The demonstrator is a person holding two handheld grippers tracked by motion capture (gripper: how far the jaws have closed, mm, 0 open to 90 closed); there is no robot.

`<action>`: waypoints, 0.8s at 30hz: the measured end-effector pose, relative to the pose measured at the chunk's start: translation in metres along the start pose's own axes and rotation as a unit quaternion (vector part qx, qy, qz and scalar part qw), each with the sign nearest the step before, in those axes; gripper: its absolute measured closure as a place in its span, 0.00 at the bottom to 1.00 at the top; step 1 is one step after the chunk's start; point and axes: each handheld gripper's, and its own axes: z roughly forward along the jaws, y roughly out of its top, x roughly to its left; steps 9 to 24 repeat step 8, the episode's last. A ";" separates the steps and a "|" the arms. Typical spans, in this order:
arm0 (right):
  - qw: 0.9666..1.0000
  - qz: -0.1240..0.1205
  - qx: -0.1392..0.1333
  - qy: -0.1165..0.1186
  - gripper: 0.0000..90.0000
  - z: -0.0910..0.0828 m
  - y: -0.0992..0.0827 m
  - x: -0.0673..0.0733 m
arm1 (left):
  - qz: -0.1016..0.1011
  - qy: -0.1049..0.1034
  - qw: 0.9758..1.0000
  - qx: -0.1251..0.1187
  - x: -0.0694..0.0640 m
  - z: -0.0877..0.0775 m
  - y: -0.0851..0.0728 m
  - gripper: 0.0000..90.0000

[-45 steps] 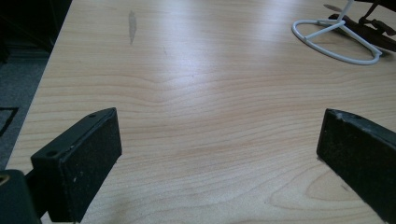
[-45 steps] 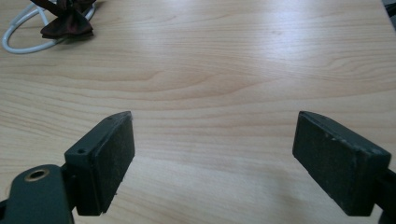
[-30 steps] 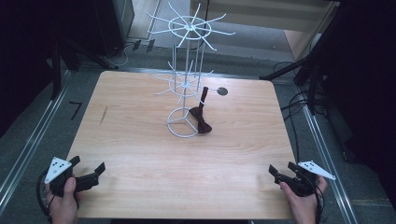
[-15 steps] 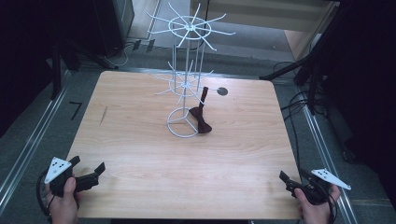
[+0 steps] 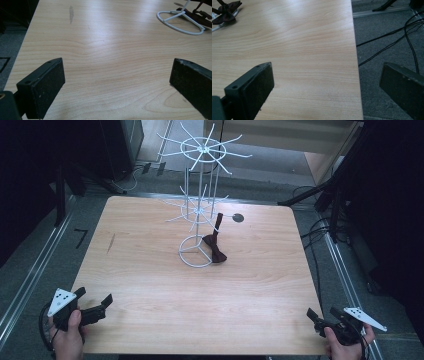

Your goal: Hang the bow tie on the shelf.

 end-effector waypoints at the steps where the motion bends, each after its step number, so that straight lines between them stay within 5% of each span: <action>1: 1.000 0.003 0.000 0.000 0.00 0.000 0.000 0.000 | 0.000 0.000 1.000 0.000 0.000 0.000 0.000 0.00; 24: 1.000 0.006 -0.001 0.003 0.00 0.001 -0.001 0.004 | 0.000 0.003 1.000 0.003 0.000 0.001 0.000 0.00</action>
